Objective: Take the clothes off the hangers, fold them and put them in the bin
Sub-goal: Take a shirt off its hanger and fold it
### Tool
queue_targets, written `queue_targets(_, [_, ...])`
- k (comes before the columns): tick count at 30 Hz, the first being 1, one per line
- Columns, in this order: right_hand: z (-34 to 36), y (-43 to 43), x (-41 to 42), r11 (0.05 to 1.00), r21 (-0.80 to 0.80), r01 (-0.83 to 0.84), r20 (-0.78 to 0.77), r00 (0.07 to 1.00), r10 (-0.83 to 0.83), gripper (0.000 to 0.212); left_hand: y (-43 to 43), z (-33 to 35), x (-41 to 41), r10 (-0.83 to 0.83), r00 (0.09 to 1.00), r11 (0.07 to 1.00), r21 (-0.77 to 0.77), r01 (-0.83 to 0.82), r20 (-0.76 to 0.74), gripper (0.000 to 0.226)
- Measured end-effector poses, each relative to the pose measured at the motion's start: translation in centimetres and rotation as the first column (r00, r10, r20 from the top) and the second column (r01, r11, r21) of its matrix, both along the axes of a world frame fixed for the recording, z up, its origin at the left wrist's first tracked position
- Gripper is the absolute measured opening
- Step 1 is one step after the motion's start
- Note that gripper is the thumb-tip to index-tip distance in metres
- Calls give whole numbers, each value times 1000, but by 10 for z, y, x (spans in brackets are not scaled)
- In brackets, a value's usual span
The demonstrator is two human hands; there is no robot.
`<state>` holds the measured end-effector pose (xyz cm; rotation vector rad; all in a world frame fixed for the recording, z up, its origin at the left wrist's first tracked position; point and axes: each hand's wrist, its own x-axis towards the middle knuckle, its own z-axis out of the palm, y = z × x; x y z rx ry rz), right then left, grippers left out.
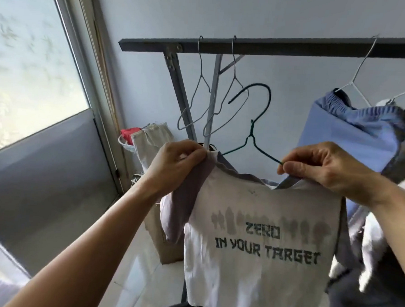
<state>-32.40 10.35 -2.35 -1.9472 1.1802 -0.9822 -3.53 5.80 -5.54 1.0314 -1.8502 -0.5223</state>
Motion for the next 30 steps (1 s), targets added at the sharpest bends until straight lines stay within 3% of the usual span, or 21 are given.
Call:
queue_targets(6, [-3,-14,39,989,27,-146,0,989,146,13,20,1,2,45,997,988,-150,-36,56,17])
queue_targets(14, [-24,-27,36,989,-138,-59,-101,994,45,17,15,-12,62,301,954,942,-151,-298,-7,19])
queue_targets(18, [-35,-29,45,986,-164,-25,-67,998,14,19,19,-15,76,356,930,921,-137,-366,-92,19])
queue_targets(22, [-40,-29,59,999,-36,-15,39,999,16,38,23,-20,68,297,950,944,-122,-308,-100,19])
queue_targets(26, [-47,-25,72,998,-22,-64,207,976,68,24,27,-30,57,261,963,956,-119,-267,-64,19])
queue_targets(30, [-51,-21,70,1000,1,2,289,957,-2,25,25,-42,51,323,942,942,-66,-329,-91,23])
